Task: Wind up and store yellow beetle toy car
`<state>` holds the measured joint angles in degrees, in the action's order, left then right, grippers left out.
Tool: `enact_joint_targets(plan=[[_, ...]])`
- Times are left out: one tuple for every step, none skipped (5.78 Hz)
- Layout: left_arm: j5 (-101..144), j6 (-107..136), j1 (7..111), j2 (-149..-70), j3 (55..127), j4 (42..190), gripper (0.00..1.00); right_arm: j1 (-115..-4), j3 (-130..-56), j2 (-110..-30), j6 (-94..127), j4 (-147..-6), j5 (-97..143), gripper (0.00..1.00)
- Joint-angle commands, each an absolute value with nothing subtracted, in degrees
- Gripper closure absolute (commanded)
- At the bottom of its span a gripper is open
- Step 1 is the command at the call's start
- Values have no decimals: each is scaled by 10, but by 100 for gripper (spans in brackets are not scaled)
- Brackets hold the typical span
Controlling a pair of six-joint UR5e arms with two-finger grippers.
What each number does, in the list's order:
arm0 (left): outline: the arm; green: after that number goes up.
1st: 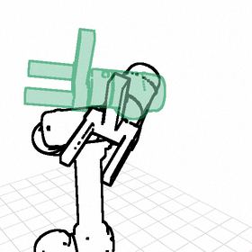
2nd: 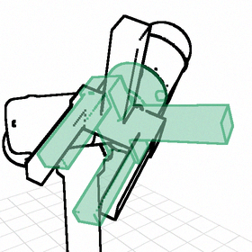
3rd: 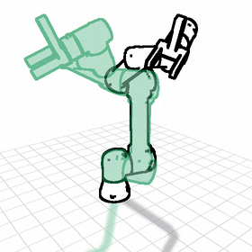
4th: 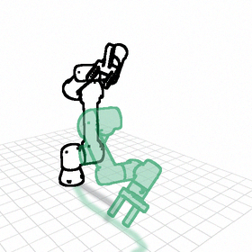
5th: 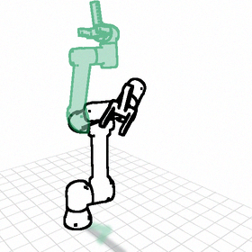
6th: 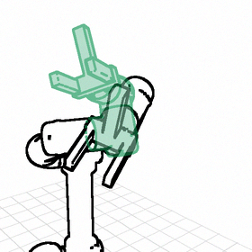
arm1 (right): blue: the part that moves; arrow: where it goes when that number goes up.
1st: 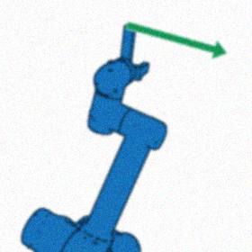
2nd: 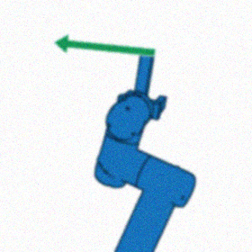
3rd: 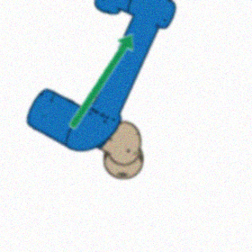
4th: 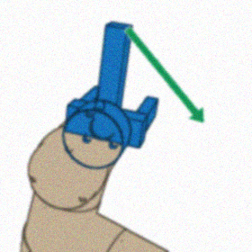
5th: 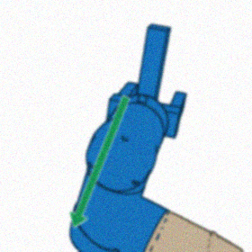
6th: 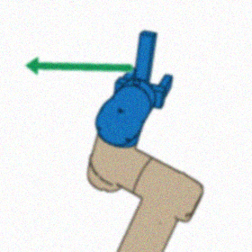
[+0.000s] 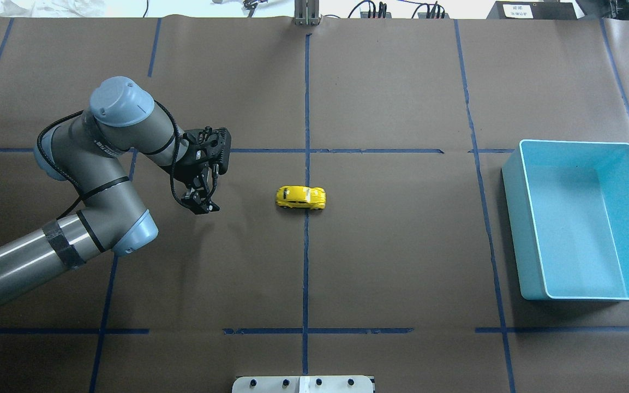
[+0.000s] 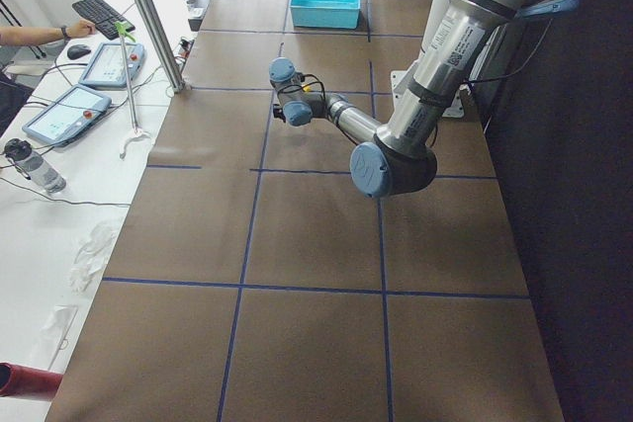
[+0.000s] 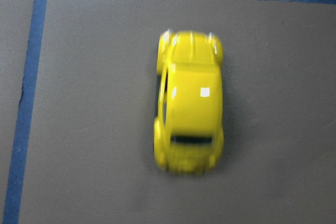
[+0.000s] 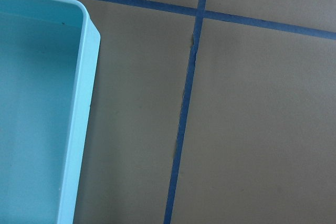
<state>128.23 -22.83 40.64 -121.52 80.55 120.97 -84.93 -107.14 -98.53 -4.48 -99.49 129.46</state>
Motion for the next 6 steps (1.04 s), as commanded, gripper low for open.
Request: enact_joint_targets(plan=[[1297,-227,424,-1211,817,1199,0,-849,-1071,-985,-45,-995,1295,0],[1322,-221,451,-1211,829,1164,0,-849,-1071,-985,-45,-995,1295,0],[1332,-221,473,-1211,875,1071,0,-850,-1071,-985,-45,-995,1295,0],[1330,-221,490,-1210,917,988,0,-850,-1071,-985,-45,-995,1295,0],[1329,-221,514,-1209,934,952,0,-850,-1071,-985,-45,-995,1295,0],[1329,-221,549,-1201,946,908,0,-849,-1074,-984,-46,-994,1295,0]])
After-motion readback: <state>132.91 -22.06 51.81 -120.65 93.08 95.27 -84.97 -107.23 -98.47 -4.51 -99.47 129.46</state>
